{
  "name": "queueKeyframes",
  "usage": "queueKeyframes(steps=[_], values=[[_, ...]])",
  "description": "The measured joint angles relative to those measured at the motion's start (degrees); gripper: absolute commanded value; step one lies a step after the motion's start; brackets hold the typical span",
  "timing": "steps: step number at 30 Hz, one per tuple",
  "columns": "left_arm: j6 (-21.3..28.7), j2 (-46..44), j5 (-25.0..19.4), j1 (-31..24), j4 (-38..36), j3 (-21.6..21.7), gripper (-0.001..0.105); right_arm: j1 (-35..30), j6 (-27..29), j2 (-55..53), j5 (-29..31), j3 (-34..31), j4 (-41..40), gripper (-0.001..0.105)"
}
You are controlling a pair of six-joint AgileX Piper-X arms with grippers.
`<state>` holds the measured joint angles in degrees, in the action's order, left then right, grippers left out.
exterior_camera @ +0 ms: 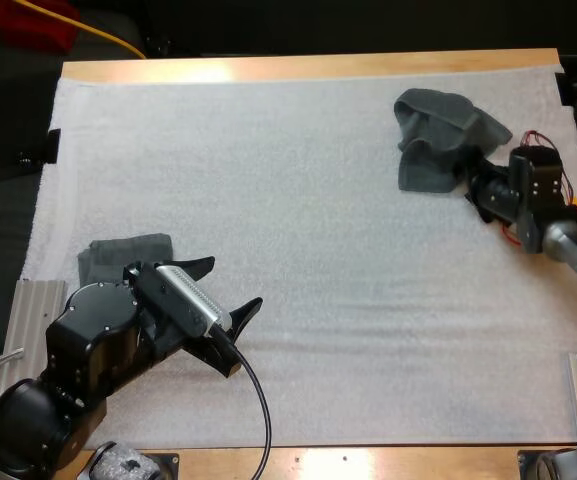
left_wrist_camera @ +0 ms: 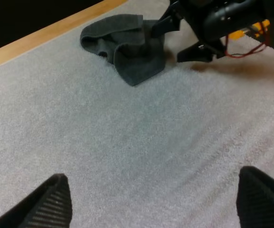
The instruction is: Pick towel from pile, fold and stack
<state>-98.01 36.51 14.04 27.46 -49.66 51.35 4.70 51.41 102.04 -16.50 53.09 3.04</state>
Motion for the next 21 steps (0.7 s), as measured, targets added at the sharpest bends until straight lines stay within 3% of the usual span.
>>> queueKeyframes(steps=[14,21], values=[[-0.2,0.0,0.0,0.0,0.0,0.0,0.07,0.0,-1.1,6.3,-0.8,4.1,1.1,0.082],[-0.2,0.0,0.0,0.0,0.0,0.0,0.07,0.0,-1.7,7.9,-2.0,4.8,2.7,0.061]])
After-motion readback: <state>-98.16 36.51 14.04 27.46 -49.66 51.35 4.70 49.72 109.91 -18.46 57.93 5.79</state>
